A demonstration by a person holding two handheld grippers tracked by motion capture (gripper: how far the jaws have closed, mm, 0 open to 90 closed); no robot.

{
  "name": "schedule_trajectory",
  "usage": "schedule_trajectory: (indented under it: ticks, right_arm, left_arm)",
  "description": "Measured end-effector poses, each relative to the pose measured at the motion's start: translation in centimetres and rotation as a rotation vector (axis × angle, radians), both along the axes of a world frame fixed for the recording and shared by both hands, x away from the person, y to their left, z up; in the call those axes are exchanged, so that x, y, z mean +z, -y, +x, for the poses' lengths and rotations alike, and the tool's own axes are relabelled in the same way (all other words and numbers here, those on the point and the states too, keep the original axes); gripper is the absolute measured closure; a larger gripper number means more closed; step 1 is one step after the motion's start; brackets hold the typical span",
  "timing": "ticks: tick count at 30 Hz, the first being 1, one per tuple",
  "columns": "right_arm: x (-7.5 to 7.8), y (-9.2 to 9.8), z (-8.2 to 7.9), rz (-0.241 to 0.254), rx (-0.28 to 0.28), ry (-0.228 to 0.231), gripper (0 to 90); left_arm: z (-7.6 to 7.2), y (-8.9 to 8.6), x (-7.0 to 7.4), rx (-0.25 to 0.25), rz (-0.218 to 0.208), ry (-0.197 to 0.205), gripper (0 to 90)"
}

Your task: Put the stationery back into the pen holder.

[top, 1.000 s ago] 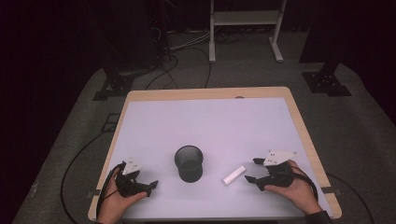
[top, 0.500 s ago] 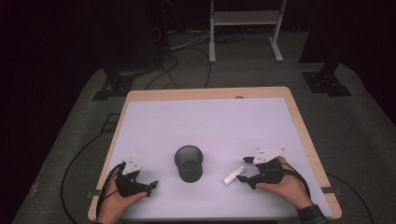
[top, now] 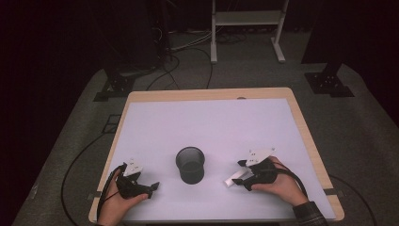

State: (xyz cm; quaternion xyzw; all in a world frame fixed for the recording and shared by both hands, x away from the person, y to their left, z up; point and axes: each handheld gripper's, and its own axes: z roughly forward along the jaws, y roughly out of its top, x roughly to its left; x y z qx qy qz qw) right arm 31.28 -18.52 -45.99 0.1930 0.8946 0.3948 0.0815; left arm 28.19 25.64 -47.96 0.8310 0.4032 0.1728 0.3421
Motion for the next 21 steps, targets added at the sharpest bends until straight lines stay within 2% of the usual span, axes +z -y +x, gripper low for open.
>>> schedule_trajectory:
  ticks: [3,11,18,20,21]
  right_arm:
    - [-0.43,-0.08,0.08,-0.043,0.003,0.0,28.7]
    - [-0.72,-0.01,0.18,-0.052,0.016,-0.007,29.2]
    - [-0.76,0.29,-0.03,-0.067,0.024,-0.003,36.1]
    - [-0.98,0.31,-0.09,-0.099,0.032,-0.005,40.9]
    - [-1.08,0.36,-0.12,-0.09,0.035,-0.01,42.5]
  left_arm:
    - [0.0,0.0,0.0,0.0,0.0,0.0,1.4]
    - [0.01,0.0,0.0,0.0,0.0,0.0,1.4]
    - [0.01,0.0,0.0,0.0,0.0,0.0,1.4]
    - [0.01,0.0,0.0,0.0,0.0,-0.001,1.4]
    - [0.01,0.0,0.0,0.0,0.0,-0.001,1.4]
